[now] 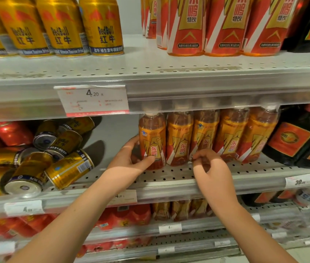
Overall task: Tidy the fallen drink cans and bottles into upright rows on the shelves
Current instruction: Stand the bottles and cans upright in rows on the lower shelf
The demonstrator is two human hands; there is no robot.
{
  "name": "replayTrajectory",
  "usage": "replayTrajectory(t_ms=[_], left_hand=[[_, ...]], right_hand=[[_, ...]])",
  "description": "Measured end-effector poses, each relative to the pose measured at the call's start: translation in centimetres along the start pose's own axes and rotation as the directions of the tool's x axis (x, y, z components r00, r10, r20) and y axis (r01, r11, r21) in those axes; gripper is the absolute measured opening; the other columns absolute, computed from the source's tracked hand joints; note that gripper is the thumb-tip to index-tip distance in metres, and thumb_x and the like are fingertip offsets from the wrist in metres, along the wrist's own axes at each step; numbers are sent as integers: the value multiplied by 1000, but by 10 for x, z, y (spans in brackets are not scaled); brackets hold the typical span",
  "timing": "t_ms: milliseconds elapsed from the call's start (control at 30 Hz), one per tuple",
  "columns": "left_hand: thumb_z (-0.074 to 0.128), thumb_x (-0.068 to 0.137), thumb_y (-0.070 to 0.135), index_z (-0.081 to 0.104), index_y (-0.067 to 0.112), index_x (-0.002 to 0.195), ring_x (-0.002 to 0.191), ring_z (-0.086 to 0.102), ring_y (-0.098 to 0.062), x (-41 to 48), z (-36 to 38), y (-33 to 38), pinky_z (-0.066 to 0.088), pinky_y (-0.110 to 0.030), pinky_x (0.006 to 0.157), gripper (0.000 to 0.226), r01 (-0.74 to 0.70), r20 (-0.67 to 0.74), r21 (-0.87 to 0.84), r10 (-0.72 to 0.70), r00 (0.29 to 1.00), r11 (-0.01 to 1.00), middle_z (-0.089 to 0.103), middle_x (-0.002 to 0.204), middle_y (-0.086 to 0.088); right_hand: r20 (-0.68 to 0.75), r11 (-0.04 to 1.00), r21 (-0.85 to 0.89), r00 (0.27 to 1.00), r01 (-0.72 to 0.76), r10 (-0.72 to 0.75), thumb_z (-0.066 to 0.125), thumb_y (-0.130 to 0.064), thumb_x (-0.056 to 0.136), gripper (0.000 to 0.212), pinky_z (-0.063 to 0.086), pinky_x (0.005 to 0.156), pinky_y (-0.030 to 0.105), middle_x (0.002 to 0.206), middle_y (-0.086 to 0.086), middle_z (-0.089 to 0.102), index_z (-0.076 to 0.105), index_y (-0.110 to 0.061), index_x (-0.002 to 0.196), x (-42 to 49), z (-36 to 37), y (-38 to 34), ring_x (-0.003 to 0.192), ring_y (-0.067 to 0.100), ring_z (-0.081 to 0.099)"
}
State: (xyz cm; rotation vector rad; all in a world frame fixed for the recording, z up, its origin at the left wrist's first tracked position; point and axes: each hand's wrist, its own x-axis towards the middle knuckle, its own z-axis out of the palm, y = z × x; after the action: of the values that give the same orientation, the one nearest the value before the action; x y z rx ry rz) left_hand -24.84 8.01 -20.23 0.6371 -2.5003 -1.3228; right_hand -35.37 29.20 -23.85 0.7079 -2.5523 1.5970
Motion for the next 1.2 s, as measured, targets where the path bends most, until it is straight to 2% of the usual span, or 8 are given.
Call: replayTrajectory(t_ms=[133,233,433,667,800,1000,1067,1200], left_hand=[[71,90,45,49,37,137,102,66,-10,-21,0,-11,57,-36,90,53,45,-194,69,-31,980,997,65,120,11],[65,93,42,63,32,118,90,66,-13,-35,-12,-17,56,-33,79,26,11,-322,271,79,944,963,69,103,10],[57,97,40,70,29,105,82,67,-20,-49,-40,-45,54,-36,73,18,47,-278,389,69,958,920,73,87,6],[53,97,36,71,30,103,81,64,-7,-69,-75,-57,52,-32,73,20,-204,-232,268,269,935,942,71,85,13],[52,100,34,67,31,101,83,59,-2,-84,-118,-65,48,-28,71,15,-357,-151,282,409,900,890,66,88,16],[55,99,28,69,24,102,92,60,-15,-99,-181,-93,49,-38,83,15,-401,-209,347,486,848,848,67,96,8],[57,98,29,70,23,109,96,62,-21,-101,-193,-102,49,-44,86,18,-370,-200,406,476,856,836,68,100,3],[57,98,36,67,26,117,96,63,-25,-106,-209,-119,44,-43,89,24,-315,-138,503,435,890,805,66,103,2]], right_hand=[[57,998,21,996,66,-67,50,-31,94,16,45,65,14,90,-20,61,58,-44,89,-23,8,-14,87,-1,59],[138,983,27,973,183,-185,46,-34,95,17,47,69,11,102,-26,59,58,-46,94,-37,16,-34,97,-3,58],[266,945,-1,911,326,-314,50,-24,99,21,44,85,11,109,-25,59,62,-39,106,-58,57,-67,111,-1,56],[203,949,-204,958,242,-201,52,-24,99,30,39,94,10,119,-28,54,58,-36,126,-86,101,-93,118,-7,48],[152,951,-265,980,162,-124,51,-28,101,32,41,90,10,121,-30,49,55,-37,131,-111,124,-118,112,-9,50],[104,953,-296,994,57,-27,50,-37,101,30,40,70,19,116,-33,47,52,-40,131,-138,154,-150,55,-5,45],[93,952,-306,996,33,-4,50,-36,100,32,40,69,17,117,-32,46,50,-42,132,-141,159,-161,65,-7,54],[86,943,-332,996,24,5,51,-33,99,37,36,87,17,131,-20,50,49,-38,135,-140,170,-181,105,-10,46]])
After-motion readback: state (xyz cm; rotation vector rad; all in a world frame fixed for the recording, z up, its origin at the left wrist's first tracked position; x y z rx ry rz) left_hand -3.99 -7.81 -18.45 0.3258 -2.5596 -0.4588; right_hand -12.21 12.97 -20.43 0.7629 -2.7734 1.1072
